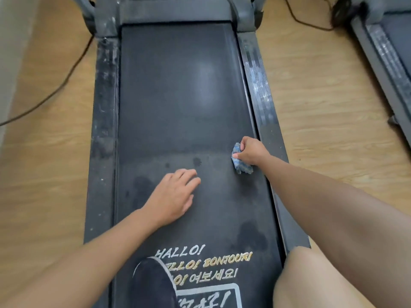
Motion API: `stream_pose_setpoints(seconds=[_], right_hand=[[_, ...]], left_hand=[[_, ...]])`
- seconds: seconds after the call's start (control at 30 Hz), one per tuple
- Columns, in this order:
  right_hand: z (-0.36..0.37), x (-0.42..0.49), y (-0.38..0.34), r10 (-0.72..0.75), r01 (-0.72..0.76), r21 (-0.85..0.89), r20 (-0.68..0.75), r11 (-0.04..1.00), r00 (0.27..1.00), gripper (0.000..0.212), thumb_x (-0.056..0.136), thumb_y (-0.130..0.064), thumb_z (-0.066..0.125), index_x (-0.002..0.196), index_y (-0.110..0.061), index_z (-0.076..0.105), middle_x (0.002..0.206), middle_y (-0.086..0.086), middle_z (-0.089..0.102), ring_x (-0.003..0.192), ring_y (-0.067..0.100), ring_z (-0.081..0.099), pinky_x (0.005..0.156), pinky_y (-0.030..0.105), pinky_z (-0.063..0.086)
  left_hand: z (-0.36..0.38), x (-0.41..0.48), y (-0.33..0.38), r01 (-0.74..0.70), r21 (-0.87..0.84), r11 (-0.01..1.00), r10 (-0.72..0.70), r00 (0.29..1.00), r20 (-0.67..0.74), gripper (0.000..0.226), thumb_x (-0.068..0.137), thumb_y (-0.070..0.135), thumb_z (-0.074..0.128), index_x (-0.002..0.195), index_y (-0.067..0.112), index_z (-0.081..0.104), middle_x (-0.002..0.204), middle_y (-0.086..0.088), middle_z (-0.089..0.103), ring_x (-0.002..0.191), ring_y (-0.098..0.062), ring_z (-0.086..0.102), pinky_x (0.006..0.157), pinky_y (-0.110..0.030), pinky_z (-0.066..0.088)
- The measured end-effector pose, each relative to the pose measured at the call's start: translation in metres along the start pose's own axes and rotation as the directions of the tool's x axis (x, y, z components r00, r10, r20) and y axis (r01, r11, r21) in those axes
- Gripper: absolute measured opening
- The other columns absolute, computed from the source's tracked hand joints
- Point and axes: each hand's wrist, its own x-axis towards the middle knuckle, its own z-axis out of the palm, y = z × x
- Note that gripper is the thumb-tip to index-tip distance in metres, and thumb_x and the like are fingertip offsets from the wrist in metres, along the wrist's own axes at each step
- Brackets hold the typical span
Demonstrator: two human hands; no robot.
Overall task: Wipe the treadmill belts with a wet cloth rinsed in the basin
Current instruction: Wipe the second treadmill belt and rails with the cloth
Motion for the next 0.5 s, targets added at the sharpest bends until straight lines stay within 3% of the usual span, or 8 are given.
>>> stream_pose_setpoints(seconds=[0.07,0.17,0.27,0.33,0.43,0.5], right_hand=[[0.000,0.000,0.000,-0.002,0.002,-0.006,-0.007,1.000,1.000,0.040,0.087,-0.038,0.078,0.081,-0.023,0.041,0.105,0.008,0.060,0.086,0.025,0.056,0.070,0.034,0.041],[0.007,-0.007,-0.002,-0.034,0.030,-0.065,-0.062,0.997,0.997,0.029,0.090,-0.037,0.071,0.095,-0.019,0.048,0.117,0.013,0.057,0.096,0.030,0.058,0.076,0.036,0.045],[0.026,-0.025,0.002,-0.127,0.102,-0.143,-0.177,0.984,0.976,0.032,0.095,-0.033,0.062,0.116,-0.010,0.051,0.122,0.017,0.051,0.113,0.037,0.052,0.088,0.044,0.048],[0.035,-0.039,0.012,-0.235,0.193,-0.194,-0.223,0.962,0.946,0.033,0.096,-0.029,0.060,0.120,-0.008,0.052,0.124,0.016,0.050,0.116,0.037,0.047,0.091,0.045,0.047],[0.038,-0.056,0.037,-0.384,0.326,-0.268,-0.201,0.906,0.901,0.022,0.096,-0.014,0.060,0.117,-0.014,0.054,0.122,0.006,0.050,0.112,0.032,0.044,0.080,0.047,0.052],[0.041,-0.076,0.053,-0.425,0.378,-0.257,-0.157,0.889,0.892,0.013,0.097,-0.014,0.062,0.109,-0.017,0.058,0.116,0.001,0.052,0.107,0.028,0.045,0.074,0.044,0.050]], left_hand=[[-0.009,-0.015,0.017,0.089,0.006,0.996,-0.090,0.989,0.122,0.055,0.088,0.034,0.070,0.137,0.022,0.050,0.151,-0.002,0.047,0.135,-0.029,0.051,0.089,-0.042,0.054],[-0.013,-0.040,0.028,0.309,-0.013,0.951,-0.289,0.901,0.322,0.081,0.095,0.049,0.067,0.161,0.027,0.024,0.174,-0.001,0.010,0.159,-0.028,0.018,0.111,-0.043,0.047],[-0.004,-0.051,0.043,0.445,-0.014,0.896,-0.395,0.809,0.434,0.122,0.085,0.059,0.078,0.168,0.029,-0.007,0.174,0.001,-0.024,0.163,-0.030,-0.011,0.126,-0.053,0.032],[0.013,-0.045,0.058,0.507,-0.035,0.861,-0.435,0.771,0.465,0.142,0.076,0.062,0.085,0.165,0.031,-0.022,0.168,0.001,-0.039,0.160,-0.034,-0.023,0.125,-0.063,0.023],[0.033,-0.038,0.079,0.506,0.041,0.861,-0.455,0.734,0.504,0.152,0.071,0.066,0.086,0.161,0.030,-0.031,0.162,-0.008,-0.049,0.155,-0.044,-0.031,0.122,-0.071,0.018],[0.037,-0.041,0.082,0.503,0.068,0.862,-0.468,0.736,0.489,0.153,0.070,0.071,0.084,0.162,0.027,-0.030,0.164,-0.010,-0.045,0.156,-0.047,-0.028,0.122,-0.071,0.020]])
